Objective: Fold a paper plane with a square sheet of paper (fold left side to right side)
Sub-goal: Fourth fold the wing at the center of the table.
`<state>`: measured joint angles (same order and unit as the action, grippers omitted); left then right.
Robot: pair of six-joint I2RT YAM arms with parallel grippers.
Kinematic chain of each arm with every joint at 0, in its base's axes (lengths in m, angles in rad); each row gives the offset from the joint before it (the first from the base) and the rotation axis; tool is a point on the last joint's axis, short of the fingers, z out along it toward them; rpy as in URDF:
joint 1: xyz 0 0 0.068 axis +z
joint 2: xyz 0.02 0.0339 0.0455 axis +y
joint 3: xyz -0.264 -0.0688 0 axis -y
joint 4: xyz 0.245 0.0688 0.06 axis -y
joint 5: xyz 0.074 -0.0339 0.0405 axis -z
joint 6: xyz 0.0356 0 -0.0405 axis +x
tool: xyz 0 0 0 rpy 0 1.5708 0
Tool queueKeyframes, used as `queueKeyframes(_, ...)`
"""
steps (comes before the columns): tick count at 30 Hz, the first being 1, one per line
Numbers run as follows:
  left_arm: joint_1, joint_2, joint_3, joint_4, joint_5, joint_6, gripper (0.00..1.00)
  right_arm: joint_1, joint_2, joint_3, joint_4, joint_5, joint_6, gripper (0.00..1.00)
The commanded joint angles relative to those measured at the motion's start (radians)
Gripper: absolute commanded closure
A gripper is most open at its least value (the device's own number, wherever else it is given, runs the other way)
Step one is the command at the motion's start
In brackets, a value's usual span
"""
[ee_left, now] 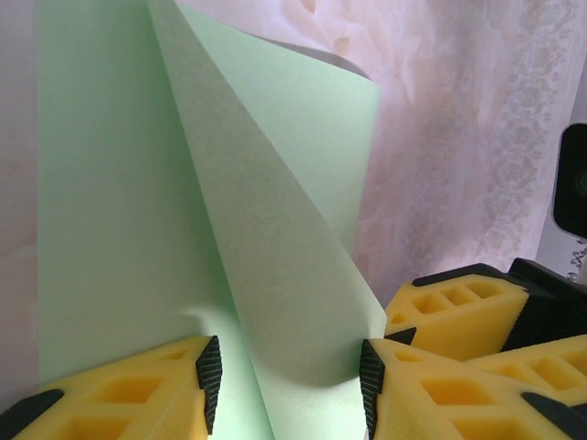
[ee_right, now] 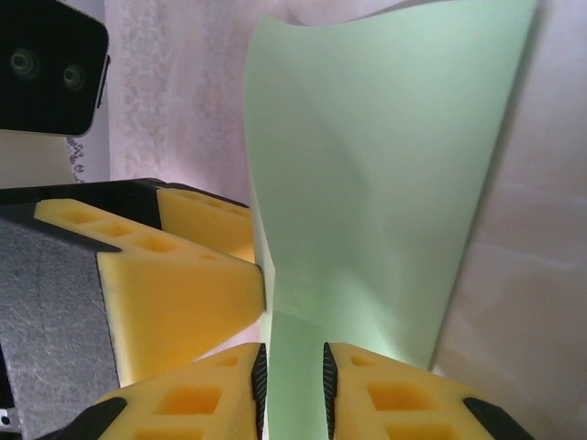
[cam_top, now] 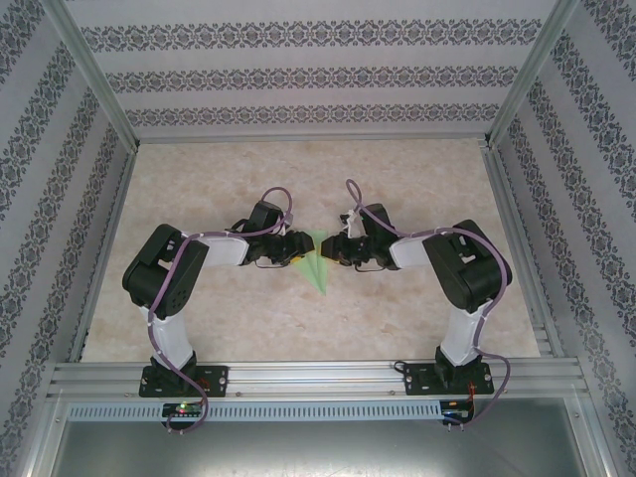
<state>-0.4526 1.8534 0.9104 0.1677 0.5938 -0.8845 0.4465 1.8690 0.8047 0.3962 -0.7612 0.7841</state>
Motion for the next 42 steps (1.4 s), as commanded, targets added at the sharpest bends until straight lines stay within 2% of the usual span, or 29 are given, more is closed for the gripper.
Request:
queueKeyframes(1, -0.014, 0.038, -0.001, -0.049, -0.047, 0.004, 0.52, 0.012, 0.015, 0.033, 0.051, -0.030, 0.020, 0.75)
queueKeyframes(24, -0.014, 0.037, -0.001, -0.051, -0.049, 0.004, 0.53, 0.034, 0.047, 0.013, 0.064, -0.025, 0.035, 0.82)
queueKeyframes(42, -0.015, 0.036, -0.001, -0.054, -0.050, 0.005, 0.53, 0.035, 0.011, -0.047, 0.110, -0.018, 0.054, 0.81)
